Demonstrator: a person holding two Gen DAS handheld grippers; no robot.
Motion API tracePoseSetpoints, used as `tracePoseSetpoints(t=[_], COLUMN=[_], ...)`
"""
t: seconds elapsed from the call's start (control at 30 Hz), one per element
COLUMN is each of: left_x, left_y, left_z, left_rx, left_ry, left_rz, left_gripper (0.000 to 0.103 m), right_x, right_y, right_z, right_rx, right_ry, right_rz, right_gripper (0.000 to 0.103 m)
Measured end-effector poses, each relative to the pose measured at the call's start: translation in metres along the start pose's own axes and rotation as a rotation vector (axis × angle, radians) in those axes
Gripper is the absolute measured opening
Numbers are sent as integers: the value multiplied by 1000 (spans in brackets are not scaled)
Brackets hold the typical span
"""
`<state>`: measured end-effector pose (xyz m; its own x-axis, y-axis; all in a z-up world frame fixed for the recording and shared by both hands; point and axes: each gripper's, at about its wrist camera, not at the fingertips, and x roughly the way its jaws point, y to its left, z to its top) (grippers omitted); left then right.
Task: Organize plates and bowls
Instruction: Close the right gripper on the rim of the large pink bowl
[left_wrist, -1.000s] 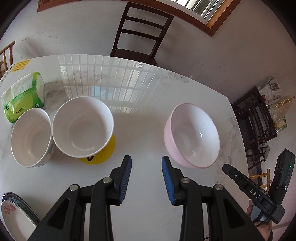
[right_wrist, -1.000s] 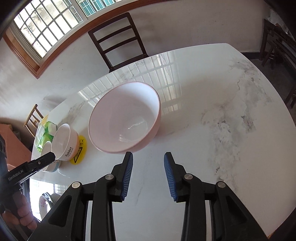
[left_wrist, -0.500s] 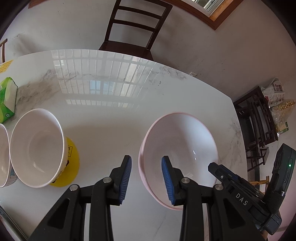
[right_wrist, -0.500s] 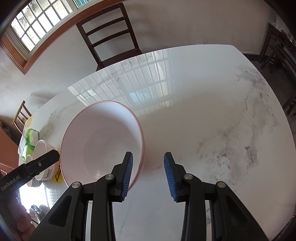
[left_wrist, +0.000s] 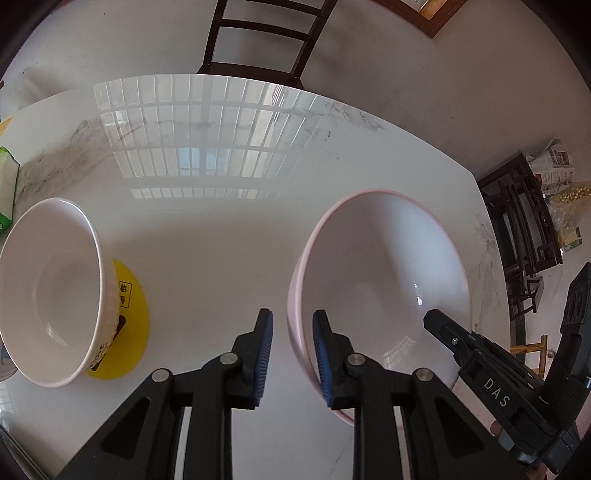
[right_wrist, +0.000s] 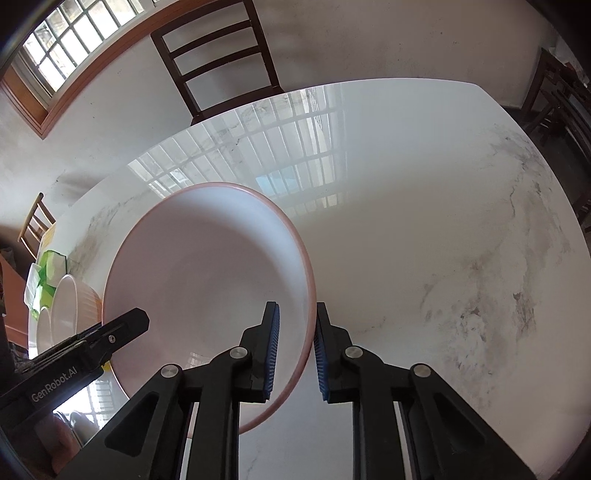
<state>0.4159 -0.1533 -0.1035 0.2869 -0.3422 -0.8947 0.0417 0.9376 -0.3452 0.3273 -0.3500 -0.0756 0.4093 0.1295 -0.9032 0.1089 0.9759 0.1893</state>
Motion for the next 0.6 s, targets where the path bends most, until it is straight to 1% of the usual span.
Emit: tracePoseSetpoints(t=[0.1,0.37,0.6], left_x=[-2,-14,-28], left_y=[1,9,13], left_z=[-4,-18,-29], left_rx=[11,22,23], left_ry=[-1,8,-3], left_rz=[18,27,26], left_gripper=[16,16,16], right_x=[-1,-12,-28], right_y=[1,6,16], right_z=[-4,-16,-39], right_rx=[6,21,13], right_ry=[6,2,-14], right_rz=[13,14,12], right_gripper=[12,11,12])
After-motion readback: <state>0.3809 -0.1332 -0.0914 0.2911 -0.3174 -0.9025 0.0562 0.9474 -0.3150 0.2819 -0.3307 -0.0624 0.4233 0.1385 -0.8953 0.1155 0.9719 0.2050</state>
